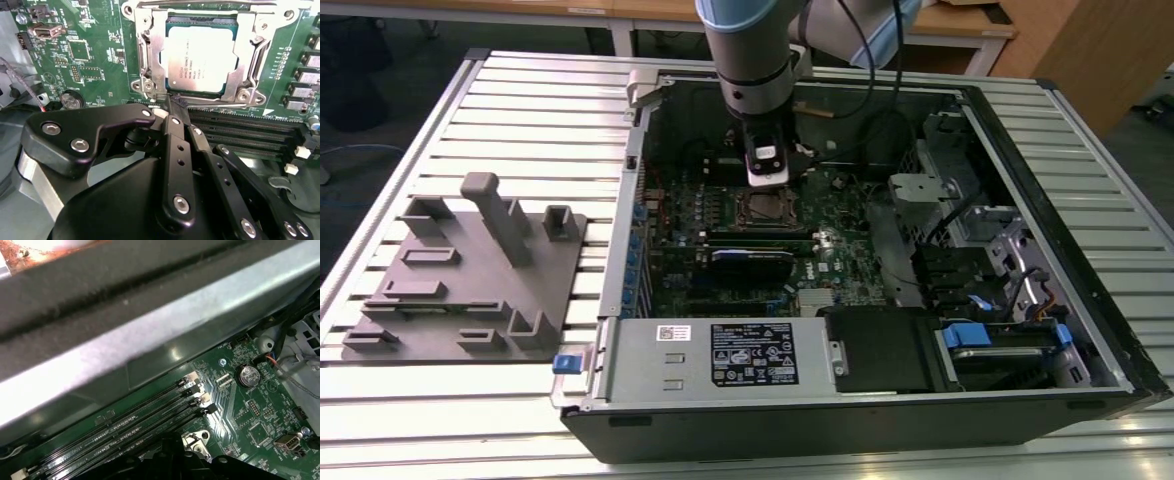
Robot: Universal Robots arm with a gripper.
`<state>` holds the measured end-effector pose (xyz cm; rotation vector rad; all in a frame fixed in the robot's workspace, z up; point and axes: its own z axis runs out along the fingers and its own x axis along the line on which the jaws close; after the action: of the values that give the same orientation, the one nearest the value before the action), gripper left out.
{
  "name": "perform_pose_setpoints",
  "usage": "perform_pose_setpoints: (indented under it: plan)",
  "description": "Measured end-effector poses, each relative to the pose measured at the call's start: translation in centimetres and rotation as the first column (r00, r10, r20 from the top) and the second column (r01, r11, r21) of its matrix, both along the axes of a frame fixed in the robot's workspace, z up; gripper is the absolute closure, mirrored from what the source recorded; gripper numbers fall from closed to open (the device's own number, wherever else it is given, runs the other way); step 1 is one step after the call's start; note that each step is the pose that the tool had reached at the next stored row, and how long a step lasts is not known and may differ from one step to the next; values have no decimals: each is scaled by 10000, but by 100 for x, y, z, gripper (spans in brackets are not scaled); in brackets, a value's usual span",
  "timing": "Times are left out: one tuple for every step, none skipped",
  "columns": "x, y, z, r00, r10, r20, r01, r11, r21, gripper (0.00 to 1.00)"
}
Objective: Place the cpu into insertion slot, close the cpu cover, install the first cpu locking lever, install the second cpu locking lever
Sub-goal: 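Install the first cpu locking lever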
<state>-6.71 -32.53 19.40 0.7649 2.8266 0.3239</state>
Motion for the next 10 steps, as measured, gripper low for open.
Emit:
perform_pose_setpoints:
  plan:
    - [0,0,15,10000,0,0,0,10000,-1,90]
    - [0,0,31,10000,0,0,0,10000,-1,90]
    - [0,0,45,10000,0,0,0,10000,1,90]
    - [0,0,62,10000,0,-1,0,10000,-1,90]
    - [0,0,75,10000,0,-1,0,10000,-2,90]
    - [0,0,83,10000,0,-1,0,10000,-1,90]
    - [0,1,86,10000,0,0,0,10000,3,90]
    - [0,3,86,10000,1,1,-1,10000,4,90]
    - [-1,5,87,10000,0,0,0,10000,3,90]
    - [-3,7,87,10000,0,0,0,10000,2,90]
